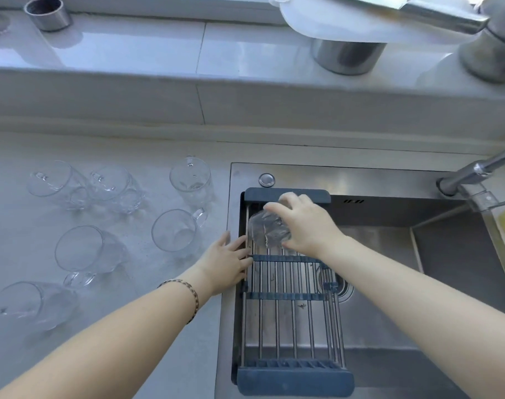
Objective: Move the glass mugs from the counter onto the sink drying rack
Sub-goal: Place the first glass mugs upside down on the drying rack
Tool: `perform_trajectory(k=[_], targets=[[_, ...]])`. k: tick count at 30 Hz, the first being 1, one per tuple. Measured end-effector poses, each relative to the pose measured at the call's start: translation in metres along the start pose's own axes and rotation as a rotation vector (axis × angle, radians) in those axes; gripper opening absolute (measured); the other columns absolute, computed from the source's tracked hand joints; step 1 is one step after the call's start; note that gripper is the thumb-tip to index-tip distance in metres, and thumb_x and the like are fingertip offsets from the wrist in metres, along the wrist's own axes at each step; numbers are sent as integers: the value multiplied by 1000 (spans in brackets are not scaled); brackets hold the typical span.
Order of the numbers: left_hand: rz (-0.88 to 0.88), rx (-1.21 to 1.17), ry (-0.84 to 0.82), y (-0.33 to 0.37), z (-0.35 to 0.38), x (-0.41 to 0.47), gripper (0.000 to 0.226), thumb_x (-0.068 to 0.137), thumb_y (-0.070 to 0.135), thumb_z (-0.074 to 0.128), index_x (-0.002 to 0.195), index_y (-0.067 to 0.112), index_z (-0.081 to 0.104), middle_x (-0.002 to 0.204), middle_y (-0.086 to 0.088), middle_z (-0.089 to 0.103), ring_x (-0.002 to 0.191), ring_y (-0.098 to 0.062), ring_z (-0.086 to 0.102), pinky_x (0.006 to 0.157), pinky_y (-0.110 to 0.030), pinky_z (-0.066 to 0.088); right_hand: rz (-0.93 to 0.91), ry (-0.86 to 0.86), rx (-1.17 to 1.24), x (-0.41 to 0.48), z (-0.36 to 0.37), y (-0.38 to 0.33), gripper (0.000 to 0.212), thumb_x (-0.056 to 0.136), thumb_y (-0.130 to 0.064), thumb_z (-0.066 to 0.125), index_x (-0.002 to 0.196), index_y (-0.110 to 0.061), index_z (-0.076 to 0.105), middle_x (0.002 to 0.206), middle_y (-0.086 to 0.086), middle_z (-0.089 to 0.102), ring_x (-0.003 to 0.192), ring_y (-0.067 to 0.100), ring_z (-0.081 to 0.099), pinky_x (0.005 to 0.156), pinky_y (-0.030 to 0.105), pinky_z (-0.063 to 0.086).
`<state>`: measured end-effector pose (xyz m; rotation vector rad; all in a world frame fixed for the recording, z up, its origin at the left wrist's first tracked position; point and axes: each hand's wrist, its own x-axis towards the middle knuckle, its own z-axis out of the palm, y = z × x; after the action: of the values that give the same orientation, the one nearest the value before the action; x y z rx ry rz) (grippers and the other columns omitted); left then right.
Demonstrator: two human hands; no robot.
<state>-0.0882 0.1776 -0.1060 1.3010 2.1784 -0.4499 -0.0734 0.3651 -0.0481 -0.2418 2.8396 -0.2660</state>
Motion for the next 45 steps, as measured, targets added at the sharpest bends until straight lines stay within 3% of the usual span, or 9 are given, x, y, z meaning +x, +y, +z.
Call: perform_trajectory(k=[7, 13, 18, 25, 27, 30, 33, 38, 45], targets=[[9, -82, 32, -5, 7, 0, 47, 100, 36, 28, 144, 18, 28, 157, -3, 24, 147, -23, 6, 118, -50, 6, 78, -172, -226, 30, 25, -26, 70, 79, -3, 61, 138, -17, 27, 135, 20, 34, 116, 39, 39, 89, 40, 41], [-8, -109, 52, -6, 7, -2, 47, 100, 35, 28, 144, 19, 27, 157, -2, 24, 147, -23, 7, 118, -51, 4, 190, -191, -260, 38, 32, -37, 55, 79, -3, 59, 129, -11, 36, 130, 21, 34, 113, 42, 40, 89, 42, 41], [9, -49, 201, -6, 14, -2, 43, 94, 37, 43, 132, 21, 49, 143, -1, 50, 140, -23, 34, 112, -55, 25, 181, -229, -325, 37, 55, -30, 57, 81, -10, 60, 132, -10, 35, 132, 22, 36, 116, 43, 41, 91, 44, 42], [-29, -132, 64, 0, 4, -5, 46, 99, 29, 31, 143, 17, 28, 156, -4, 26, 147, -23, 6, 117, -54, 1, 176, -41, -33, 28, 67, -6, 79, 76, 2, 66, 141, -7, 22, 141, 16, 36, 122, 33, 44, 96, 37, 43], [20, -184, 188, 3, -1, -15, 43, 96, 22, 37, 138, 17, 39, 149, -3, 40, 145, -22, 22, 118, -52, 9, 203, -37, 29, 23, 62, -4, 84, 76, 2, 66, 143, -10, 17, 146, 16, 29, 127, 33, 39, 101, 39, 40], [30, -226, 664, -5, -10, -41, 34, 79, 15, 48, 110, 18, 61, 116, 1, 69, 118, -17, 57, 104, -40, 41, 251, 91, 220, 24, 40, -11, 75, 80, 1, 61, 143, -12, 23, 146, 15, 29, 132, 32, 34, 105, 40, 36], [-292, -344, 941, -28, -17, -72, 41, 78, 22, 47, 118, 15, 51, 121, -6, 66, 118, -20, 47, 100, -38, 37, 199, 273, 529, 43, 9, -35, 72, 79, -4, 66, 140, -11, 29, 140, 10, 36, 130, 25, 37, 105, 34, 35], [-681, -663, 445, -60, -30, -96, 94, 79, 46, 64, 148, 16, 8, 159, -5, 10, 146, -23, 12, 118, -36, 17, 184, 59, 706, 100, -5, -80, 109, 67, -17, 81, 147, -12, 8, 155, 5, 12, 144, 19, 14, 113, 28, 20], [-701, -840, 290, -63, -18, -82, 88, 73, 48, 68, 143, 21, 21, 145, 0, 34, 126, -24, 47, 94, -39, 46, 289, 14, 906, 138, 20, -98, 92, 64, -22, 84, 137, -16, 30, 144, 4, 40, 132, 22, 38, 103, 34, 35]])
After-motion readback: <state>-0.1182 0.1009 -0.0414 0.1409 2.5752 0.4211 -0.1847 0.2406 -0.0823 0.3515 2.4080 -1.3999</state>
